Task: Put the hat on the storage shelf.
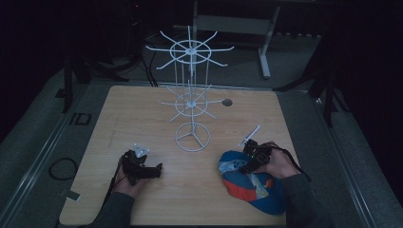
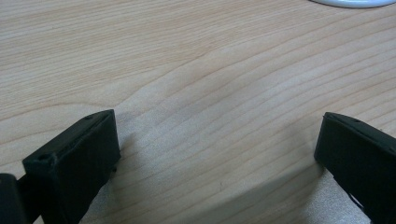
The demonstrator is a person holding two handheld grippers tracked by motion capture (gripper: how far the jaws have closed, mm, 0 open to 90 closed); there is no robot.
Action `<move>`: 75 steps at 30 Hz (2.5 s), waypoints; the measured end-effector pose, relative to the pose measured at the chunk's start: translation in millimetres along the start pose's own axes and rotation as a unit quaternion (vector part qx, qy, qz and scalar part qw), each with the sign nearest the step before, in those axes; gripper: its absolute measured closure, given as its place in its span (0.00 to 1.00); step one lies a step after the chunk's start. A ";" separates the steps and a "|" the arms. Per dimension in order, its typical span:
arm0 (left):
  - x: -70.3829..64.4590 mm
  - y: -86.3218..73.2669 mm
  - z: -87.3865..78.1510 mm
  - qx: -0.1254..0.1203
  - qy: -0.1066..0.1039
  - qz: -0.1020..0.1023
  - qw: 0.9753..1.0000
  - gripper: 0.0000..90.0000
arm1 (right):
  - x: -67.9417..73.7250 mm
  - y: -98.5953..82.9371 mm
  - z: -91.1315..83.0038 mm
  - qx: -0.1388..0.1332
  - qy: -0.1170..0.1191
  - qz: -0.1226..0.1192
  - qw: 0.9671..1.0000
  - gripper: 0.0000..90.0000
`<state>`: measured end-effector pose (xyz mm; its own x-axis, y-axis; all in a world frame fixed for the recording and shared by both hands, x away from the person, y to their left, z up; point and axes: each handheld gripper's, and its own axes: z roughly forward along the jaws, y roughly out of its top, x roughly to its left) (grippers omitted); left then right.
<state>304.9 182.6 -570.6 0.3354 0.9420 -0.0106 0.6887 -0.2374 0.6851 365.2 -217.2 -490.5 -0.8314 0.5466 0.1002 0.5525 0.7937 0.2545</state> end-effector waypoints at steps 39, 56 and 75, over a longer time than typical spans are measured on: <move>-0.2 0.0 0.1 -0.001 0.000 -0.001 1.000 0.00 | 24.9 3.5 -35.1 -0.095 0.001 -0.062 0.994 0.97; 0.0 0.0 0.1 -0.001 0.000 0.000 1.000 0.00 | 15.9 -0.9 -61.0 -0.238 0.011 -0.027 0.971 0.97; -0.1 0.0 0.0 0.000 0.000 -0.001 1.000 0.00 | 11.3 -5.8 -81.3 -0.305 -0.014 0.003 0.952 0.97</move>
<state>304.9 182.5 -570.6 0.3337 0.9426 -0.0127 0.6890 -0.2347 0.6858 347.8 -237.2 -412.6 -0.8212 0.5649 0.0800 0.4132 0.4922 0.7662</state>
